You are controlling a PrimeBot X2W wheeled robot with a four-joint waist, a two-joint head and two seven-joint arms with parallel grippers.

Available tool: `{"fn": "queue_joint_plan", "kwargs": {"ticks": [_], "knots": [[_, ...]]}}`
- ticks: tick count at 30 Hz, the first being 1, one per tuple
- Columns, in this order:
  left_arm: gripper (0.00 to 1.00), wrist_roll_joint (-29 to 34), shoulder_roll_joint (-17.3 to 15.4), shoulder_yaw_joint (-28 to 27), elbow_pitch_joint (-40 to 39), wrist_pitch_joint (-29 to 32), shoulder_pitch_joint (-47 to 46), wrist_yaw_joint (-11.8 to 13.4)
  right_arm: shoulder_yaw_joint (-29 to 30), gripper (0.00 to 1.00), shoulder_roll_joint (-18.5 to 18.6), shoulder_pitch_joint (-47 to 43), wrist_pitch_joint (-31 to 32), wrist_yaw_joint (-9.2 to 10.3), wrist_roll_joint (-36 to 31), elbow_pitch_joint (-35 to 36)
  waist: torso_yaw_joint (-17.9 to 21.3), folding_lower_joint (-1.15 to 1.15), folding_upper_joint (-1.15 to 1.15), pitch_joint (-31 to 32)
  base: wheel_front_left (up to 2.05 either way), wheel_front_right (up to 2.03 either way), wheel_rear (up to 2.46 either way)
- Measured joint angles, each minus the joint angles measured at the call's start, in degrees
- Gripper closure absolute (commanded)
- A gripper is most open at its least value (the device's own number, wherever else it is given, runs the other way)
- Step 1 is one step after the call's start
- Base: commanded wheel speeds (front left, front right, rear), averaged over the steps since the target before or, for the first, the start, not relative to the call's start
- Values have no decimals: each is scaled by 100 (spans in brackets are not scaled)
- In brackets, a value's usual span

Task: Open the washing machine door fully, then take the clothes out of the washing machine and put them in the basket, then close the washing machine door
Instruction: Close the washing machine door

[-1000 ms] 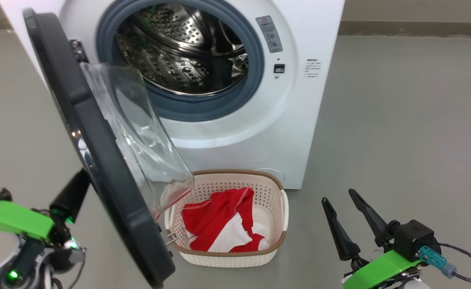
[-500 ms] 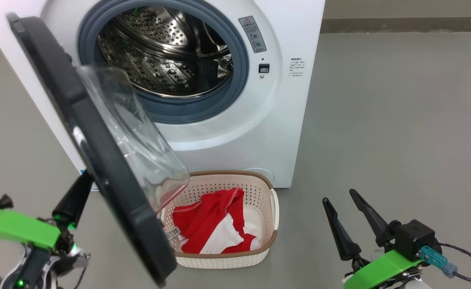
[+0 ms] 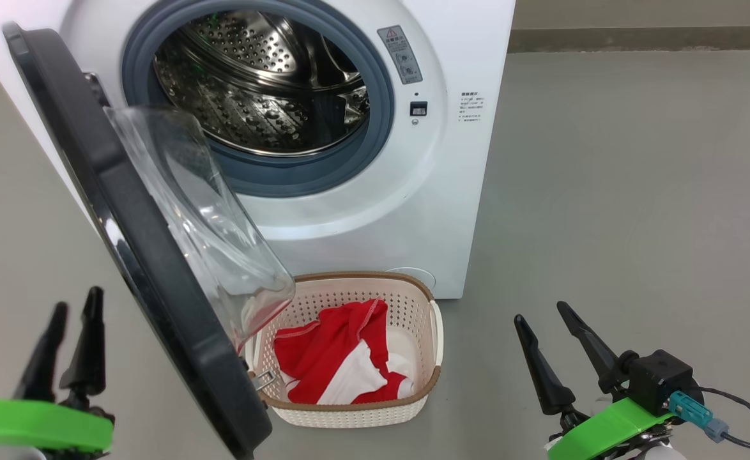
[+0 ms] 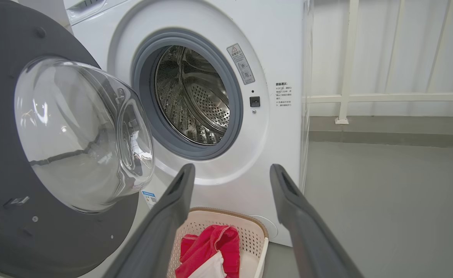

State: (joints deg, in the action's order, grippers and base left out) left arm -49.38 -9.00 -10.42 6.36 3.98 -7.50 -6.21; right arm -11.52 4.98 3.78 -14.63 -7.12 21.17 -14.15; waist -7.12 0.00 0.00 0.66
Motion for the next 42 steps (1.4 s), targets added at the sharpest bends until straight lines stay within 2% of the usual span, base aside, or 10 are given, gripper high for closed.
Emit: {"fn": "queue_joint_plan", "kwargs": {"ticks": [7,13,18,23,29,42], "knots": [[0,1667,-342,365,215,-1544,277,-40,22,0,-10,0,0,0,0,2,13,0,0,-12,0,0,0],[0,2762,-450,532,359,-1822,402,9,51,0,-21,0,0,0,0,5,25,0,0,-3,0,0,0],[0,3286,-248,369,171,-1828,417,73,110,0,-41,0,0,0,0,12,37,0,0,0,0,0,0],[0,3519,122,119,165,-1828,631,114,132,0,-59,0,0,0,0,14,45,0,0,7,0,0,0],[0,3667,417,-10,141,-1828,652,86,140,0,-83,0,0,0,0,15,12,0,0,24,0,0,0],[0,3946,589,-145,246,-1828,653,-37,118,0,-87,0,0,0,2,13,-9,0,0,27,0,0,0]]}}
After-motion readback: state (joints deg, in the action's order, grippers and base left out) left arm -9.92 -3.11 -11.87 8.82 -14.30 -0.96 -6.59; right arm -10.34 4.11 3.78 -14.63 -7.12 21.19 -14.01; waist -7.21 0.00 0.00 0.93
